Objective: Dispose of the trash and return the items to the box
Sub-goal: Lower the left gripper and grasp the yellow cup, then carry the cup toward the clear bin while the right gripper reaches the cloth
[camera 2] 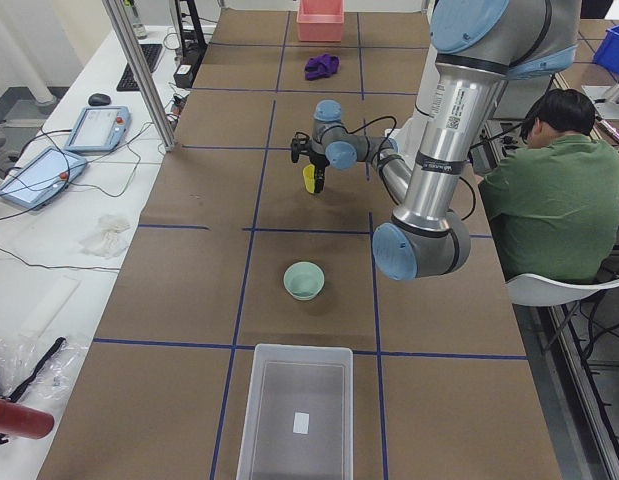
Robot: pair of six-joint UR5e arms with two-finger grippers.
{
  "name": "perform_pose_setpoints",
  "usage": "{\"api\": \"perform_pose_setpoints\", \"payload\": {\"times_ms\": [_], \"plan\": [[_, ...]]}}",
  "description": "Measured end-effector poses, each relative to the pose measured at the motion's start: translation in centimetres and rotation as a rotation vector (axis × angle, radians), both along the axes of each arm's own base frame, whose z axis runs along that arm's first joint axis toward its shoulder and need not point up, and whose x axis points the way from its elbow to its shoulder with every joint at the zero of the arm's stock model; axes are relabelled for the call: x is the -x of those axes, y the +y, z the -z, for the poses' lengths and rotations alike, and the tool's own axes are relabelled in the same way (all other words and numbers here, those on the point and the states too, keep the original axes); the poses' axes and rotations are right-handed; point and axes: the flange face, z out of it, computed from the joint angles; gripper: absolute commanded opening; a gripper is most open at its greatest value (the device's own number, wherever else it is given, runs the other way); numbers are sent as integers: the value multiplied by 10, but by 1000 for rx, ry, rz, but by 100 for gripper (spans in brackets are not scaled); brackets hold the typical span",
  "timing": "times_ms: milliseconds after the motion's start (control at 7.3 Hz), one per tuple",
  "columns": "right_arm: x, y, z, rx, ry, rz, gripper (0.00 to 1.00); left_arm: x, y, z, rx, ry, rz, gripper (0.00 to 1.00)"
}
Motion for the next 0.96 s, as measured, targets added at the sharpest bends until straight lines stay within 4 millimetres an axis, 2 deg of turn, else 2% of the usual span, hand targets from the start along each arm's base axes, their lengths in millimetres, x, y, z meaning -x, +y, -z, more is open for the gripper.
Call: {"api": "perform_pose_setpoints", "payload": {"times_ms": [548,685,821,958], "plan": [[1,0,1,-1,-5,1,100,8,-5,11,-10,12,8,0],[3,-1,2,3,-12,0,100,16,-8,18,-3,25,9,0],[12,-2,10,14,-24,-6,100,33,-15,29,16,40,12,0],[35,-3,28,33,-30,-8,100,53,-25,44,24,51,22,0]]}}
